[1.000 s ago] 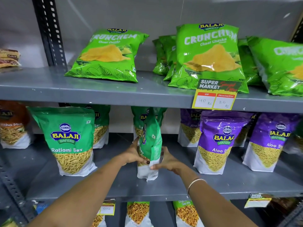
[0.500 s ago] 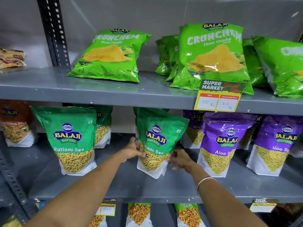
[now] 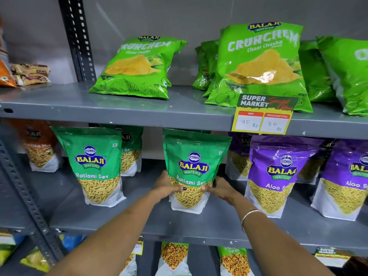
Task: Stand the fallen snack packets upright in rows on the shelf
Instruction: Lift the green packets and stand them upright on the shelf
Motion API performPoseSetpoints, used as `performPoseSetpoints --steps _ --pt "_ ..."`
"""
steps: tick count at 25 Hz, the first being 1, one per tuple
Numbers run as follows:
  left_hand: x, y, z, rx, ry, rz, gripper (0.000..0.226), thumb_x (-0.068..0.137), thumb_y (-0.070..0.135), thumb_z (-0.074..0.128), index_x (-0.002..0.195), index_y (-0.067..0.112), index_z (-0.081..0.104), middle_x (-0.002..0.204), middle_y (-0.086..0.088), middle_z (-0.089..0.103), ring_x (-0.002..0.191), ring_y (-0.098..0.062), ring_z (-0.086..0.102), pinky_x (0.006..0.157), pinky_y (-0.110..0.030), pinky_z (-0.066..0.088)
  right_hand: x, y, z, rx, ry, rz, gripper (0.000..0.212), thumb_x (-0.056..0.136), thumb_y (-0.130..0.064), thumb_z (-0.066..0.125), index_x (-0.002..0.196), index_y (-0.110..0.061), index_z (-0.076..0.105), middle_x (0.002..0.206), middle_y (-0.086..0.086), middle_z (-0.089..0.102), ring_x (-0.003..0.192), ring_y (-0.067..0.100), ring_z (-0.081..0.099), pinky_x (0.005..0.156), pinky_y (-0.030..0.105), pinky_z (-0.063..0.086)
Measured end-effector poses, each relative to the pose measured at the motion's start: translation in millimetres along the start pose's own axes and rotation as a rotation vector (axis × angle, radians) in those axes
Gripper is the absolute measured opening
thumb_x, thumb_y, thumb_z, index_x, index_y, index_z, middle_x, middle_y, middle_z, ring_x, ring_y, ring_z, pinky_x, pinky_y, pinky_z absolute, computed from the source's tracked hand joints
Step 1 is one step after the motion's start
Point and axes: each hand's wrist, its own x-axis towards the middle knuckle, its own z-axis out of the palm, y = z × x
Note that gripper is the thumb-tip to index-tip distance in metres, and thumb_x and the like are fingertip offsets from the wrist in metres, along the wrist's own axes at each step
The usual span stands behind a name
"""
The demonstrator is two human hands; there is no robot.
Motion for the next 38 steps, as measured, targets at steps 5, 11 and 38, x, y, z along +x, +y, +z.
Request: performPoseSetpoints --steps 5,11,38 --pt "-25 -20 -25 0.196 -0.141 -0.114 0.048 0.08 0.03 0.068 0.115 0.005 0.046 0.122 -0.013 0.05 0.107 -0.023 0.048 0.085 -0.032 0.041 -13 -12 -4 -0.266 -0.16 0.485 0.06 0.084 -0.055 0.052 0.127 -0.014 0.046 0.089 0.004 0.063 0.054 0.017 0.047 0.049 0.029 0.043" --pt "-47 -98 -132 0.297 -0.212 -0.495 0.047 0.086 0.045 0.054 0.112 0.006 0.049 0.108 -0.01 0.049 0.096 -0.024 0.049 0.093 -0.038 0.046 -9 -45 46 -0.358 -0.47 0.659 0.03 0.083 -0.036 0.06 0.08 -0.007 0.055 0.066 0.011 0.066 0.052 0.026 0.067 0.064 0.045 0.057" --pt "-70 -186 -230 0.011 0.038 -0.073 0.071 0.069 0.026 0.078 0.129 0.006 0.046 0.134 -0.014 0.058 0.121 -0.029 0.055 0.097 -0.034 0.044 -31 -117 314 0.164 0.141 0.028 0.076 0.076 -0.008 0.073 0.14 -0.014 0.032 0.143 0.008 0.047 0.12 0.025 0.05 0.079 0.032 0.049"
